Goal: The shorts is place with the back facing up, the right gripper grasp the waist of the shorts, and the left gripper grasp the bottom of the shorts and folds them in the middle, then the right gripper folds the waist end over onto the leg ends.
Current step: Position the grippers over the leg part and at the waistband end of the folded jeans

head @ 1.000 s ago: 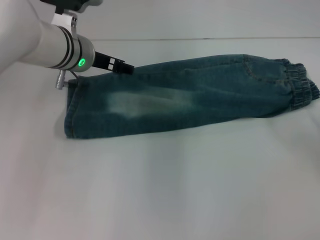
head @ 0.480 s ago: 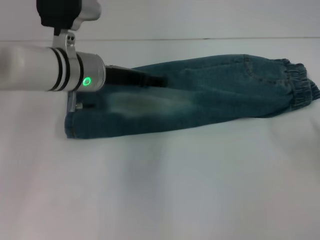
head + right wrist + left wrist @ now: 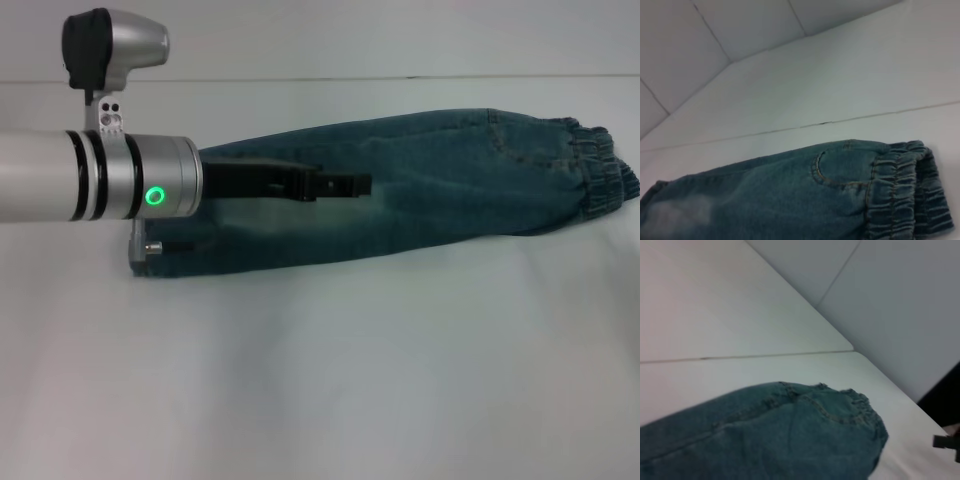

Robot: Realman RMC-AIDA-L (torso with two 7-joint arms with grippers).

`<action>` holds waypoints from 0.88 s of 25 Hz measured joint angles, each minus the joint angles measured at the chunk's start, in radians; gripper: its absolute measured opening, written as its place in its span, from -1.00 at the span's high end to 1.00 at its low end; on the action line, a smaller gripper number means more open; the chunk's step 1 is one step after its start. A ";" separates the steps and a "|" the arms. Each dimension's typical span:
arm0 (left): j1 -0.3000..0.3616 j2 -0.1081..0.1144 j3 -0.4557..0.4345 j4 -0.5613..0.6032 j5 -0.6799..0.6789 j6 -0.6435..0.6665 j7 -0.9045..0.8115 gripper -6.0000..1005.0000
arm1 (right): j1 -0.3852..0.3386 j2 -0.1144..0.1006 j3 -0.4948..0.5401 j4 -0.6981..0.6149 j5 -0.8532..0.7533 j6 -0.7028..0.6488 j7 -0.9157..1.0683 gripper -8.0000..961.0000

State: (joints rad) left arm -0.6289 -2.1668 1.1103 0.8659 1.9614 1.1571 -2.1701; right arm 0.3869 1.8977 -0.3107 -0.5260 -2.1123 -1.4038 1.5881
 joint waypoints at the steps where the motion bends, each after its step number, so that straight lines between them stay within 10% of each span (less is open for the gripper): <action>1: 0.000 -0.001 0.003 -0.002 -0.001 0.004 0.002 -0.70 | 0.001 0.002 0.000 0.000 0.000 0.006 -0.017 -0.95; 14: -0.030 0.000 0.007 -0.114 -0.109 -0.005 0.061 -0.69 | 0.015 0.006 0.033 0.046 0.123 0.140 -0.134 -0.94; 22: -0.041 0.002 0.012 -0.118 -0.110 -0.006 0.070 -0.69 | 0.013 0.007 0.037 0.048 0.184 -0.041 -0.065 -0.85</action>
State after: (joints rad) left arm -0.6702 -2.1651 1.1219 0.7475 1.8511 1.1511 -2.1000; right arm 0.4000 1.9043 -0.2737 -0.4784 -1.9284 -1.4448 1.5227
